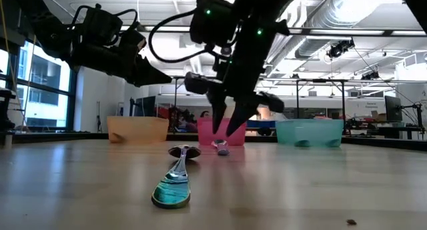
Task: Sort silverware by color (type)
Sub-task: Put the purple spoon into the green bin
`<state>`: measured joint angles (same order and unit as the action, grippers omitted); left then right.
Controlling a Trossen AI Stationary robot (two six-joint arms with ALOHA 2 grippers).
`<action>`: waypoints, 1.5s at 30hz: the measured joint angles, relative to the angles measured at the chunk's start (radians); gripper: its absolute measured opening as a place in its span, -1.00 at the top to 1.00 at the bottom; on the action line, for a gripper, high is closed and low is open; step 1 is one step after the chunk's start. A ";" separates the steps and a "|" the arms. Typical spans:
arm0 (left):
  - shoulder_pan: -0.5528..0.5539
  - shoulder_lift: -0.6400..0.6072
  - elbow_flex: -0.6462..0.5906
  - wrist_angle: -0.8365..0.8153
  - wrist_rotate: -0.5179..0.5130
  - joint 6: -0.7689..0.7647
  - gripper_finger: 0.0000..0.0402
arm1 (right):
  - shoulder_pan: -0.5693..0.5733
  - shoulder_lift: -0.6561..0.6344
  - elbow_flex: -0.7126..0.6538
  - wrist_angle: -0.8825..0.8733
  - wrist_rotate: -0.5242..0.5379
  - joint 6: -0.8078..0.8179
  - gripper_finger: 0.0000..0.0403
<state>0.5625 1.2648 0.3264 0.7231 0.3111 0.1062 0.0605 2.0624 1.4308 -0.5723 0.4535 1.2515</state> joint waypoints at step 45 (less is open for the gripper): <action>-0.001 0.000 0.000 -0.052 0.001 0.001 1.00 | -0.323 -0.387 -0.008 -0.412 -0.005 -0.582 0.99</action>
<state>0.5617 1.2648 0.3260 0.6710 0.3119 0.1070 -0.2623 1.6752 1.4229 -0.9843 0.4484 0.6696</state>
